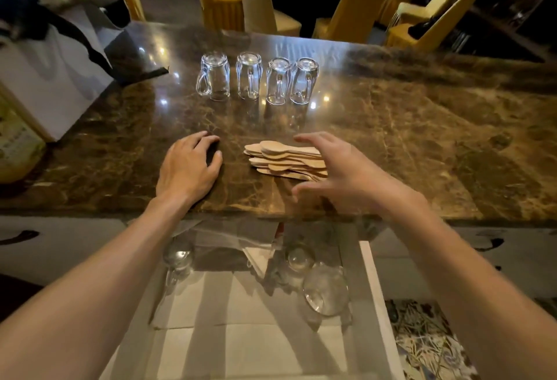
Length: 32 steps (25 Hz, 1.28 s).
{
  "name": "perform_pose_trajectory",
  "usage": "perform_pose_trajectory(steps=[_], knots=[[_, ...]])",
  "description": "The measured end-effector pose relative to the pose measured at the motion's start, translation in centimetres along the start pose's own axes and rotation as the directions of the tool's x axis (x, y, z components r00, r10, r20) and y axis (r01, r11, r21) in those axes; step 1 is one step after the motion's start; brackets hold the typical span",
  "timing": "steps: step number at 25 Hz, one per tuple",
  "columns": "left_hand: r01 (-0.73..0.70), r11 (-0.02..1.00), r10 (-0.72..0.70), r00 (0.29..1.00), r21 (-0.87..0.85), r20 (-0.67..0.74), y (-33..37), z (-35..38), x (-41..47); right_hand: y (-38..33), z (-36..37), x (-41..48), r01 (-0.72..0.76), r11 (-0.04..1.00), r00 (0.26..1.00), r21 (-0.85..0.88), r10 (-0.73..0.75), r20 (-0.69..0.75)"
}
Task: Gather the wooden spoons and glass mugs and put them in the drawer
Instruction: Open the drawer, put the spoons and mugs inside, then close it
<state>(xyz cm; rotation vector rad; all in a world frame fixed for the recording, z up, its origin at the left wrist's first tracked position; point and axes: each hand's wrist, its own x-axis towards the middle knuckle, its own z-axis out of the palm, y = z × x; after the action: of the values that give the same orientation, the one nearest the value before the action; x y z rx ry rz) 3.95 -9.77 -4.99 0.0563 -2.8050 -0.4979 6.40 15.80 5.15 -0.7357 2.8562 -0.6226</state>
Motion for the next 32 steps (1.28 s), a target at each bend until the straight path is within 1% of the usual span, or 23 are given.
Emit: perform_pose_trajectory(steps=[2,3,4,5,6,9,13,14,16,17,20,21,23,25,26,27,28,29,30,31,32], knots=[[0.004,1.0,-0.004,1.0,-0.02,0.002,-0.1,-0.1,0.2,2.0,0.5,4.6,-0.034,0.988,0.985,-0.148,0.057,0.161],[0.007,1.0,-0.007,1.0,-0.03,0.003,-0.1,-0.1,0.2,2.7,0.5,6.2,-0.074,0.982,0.963,-0.172,0.115,0.245],[0.007,0.999,-0.007,1.0,-0.038,0.001,-0.2,-0.1,0.4,3.6,0.8,7.3,-0.116,0.975,0.941,-0.189,0.169,0.292],[0.008,0.999,-0.008,1.0,-0.043,-0.007,-0.3,0.0,0.6,4.4,1.2,7.9,-0.144,0.97,0.926,-0.196,0.202,0.319],[0.013,0.999,-0.013,1.0,-0.045,-0.015,-0.5,0.1,0.7,4.9,1.6,8.4,-0.146,0.97,0.924,-0.193,0.203,0.323],[0.017,1.0,-0.017,1.0,-0.02,-0.026,-0.7,0.6,0.6,5.0,2.3,8.8,-0.053,0.975,0.944,-0.217,0.12,0.308],[0.013,1.0,-0.013,0.999,-0.018,-0.036,-1.1,1.2,1.0,3.8,3.1,8.6,-0.031,0.966,0.922,-0.258,0.127,0.365],[0.014,1.0,-0.014,0.999,-0.014,-0.034,-1.1,1.2,1.0,3.2,3.7,8.3,-0.032,0.96,0.93,-0.277,0.13,0.343],[0.014,1.0,-0.015,0.999,-0.016,-0.041,-1.0,1.2,1.0,1.9,4.7,7.5,-0.05,0.94,0.958,-0.338,0.141,0.251],[0.014,1.0,-0.015,0.999,-0.018,-0.042,-1.0,1.2,0.9,1.4,5.1,7.2,-0.089,0.936,0.965,-0.341,0.166,0.202],[0.011,1.0,-0.012,0.999,-0.026,-0.042,-0.7,0.9,0.8,-0.1,5.3,6.0,-0.225,0.922,0.955,-0.315,0.273,0.114],[0.014,0.999,-0.016,0.999,-0.03,-0.037,-0.6,0.8,0.7,-0.3,5.2,5.5,-0.239,0.919,0.957,-0.313,0.278,0.088],[0.027,0.999,-0.027,0.999,-0.033,-0.017,-0.5,0.6,0.7,-0.5,4.8,4.4,-0.212,0.929,0.974,-0.303,0.228,0.018],[0.031,0.999,-0.03,1.0,-0.034,0.007,-0.5,0.6,0.7,-0.8,4.4,2.9,-0.156,0.966,0.986,-0.205,0.138,-0.098],[0.026,0.999,-0.026,1.0,-0.032,0.015,-0.5,0.6,0.5,-1.2,4.2,1.9,-0.122,0.987,0.981,-0.103,0.103,-0.166],[0.021,0.999,-0.02,1.0,-0.029,0.017,-0.6,0.6,0.5,-2.1,3.9,0.7,-0.066,0.997,0.972,0.04,0.073,-0.223],[0.012,1.0,-0.012,1.0,-0.028,0.015,-0.6,0.6,0.4,-3.3,3.9,-0.8,0.016,0.981,0.965,0.194,0.036,-0.259],[0.008,0.999,-0.008,1.0,-0.035,0.015,-0.6,0.5,0.4,-4.5,4.2,-2.4,0.101,0.94,0.964,0.325,-0.011,-0.267],[0.009,0.999,-0.008,1.0,-0.044,0.013,-0.6,0.5,0.3,-5.6,5.0,-4.1,0.156,0.895,0.969,0.418,-0.056,-0.242],[0.011,0.999,-0.01,1.0,-0.044,0.007,-0.7,0.6,0.3,-6.6,6.3,-5.7,0.165,0.859,0.981,0.484,-0.093,-0.169],[0.012,0.999,-0.012,1.0,-0.033,0.0,-0.7,0.7,0.4,-7.2,8.1,-7.1,0.126,0.844,0.992,0.522,-0.115,-0.053]])
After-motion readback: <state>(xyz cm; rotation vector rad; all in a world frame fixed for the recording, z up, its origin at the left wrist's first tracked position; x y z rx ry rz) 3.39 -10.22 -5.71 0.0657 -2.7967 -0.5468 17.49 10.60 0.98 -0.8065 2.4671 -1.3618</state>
